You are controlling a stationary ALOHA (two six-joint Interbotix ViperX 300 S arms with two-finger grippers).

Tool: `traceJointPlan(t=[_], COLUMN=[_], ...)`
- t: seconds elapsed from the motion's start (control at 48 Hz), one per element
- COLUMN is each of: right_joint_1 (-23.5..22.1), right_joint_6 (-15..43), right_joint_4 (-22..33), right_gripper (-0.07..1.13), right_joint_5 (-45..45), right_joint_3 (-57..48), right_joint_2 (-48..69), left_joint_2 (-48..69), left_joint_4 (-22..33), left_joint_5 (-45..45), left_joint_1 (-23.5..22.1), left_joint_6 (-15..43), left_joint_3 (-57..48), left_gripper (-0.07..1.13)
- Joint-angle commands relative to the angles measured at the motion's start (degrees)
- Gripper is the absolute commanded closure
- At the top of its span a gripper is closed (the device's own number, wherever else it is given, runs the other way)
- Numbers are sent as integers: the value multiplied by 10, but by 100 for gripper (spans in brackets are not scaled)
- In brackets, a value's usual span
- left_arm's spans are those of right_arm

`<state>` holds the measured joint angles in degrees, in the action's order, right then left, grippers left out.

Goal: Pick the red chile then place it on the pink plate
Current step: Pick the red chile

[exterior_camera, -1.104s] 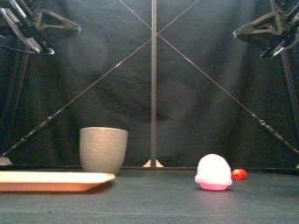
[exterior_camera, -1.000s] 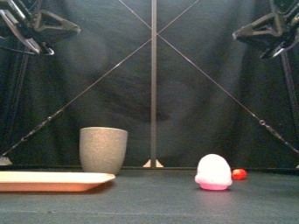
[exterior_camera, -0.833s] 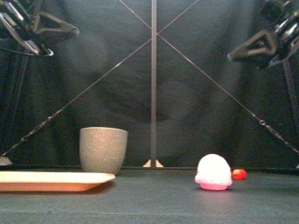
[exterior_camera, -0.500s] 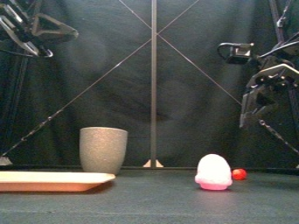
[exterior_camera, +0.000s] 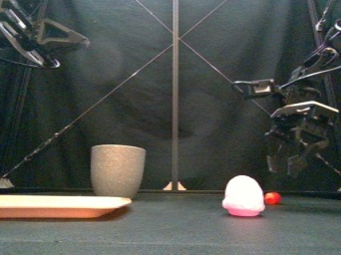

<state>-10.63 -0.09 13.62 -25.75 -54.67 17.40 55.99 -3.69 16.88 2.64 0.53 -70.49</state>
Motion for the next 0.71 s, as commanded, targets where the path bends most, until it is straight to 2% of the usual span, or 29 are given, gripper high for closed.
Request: traceJointPlan(t=[0.021, 0.312, 0.604, 0.708], right_joint_1=[10, 15, 25, 25], right_joint_6=[1, -4, -8, -8], right_joint_4=[22, 69, 68, 67], right_gripper=[2, 2, 4, 9], right_joint_5=[-12, -45, -96, -94], right_joint_3=[29, 92, 110, 112], right_joint_2=[-20, -103, -148, -148], left_joint_2=[-2, -2, -2, -2], left_joint_4=[-2, -2, -2, -2], left_joint_5=[2, 2, 1, 1], left_joint_1=[6, 9, 9, 9], left_joint_6=[1, 0, 1, 1], left_joint_3=[6, 4, 4, 4], left_gripper=[109, 109, 109, 109])
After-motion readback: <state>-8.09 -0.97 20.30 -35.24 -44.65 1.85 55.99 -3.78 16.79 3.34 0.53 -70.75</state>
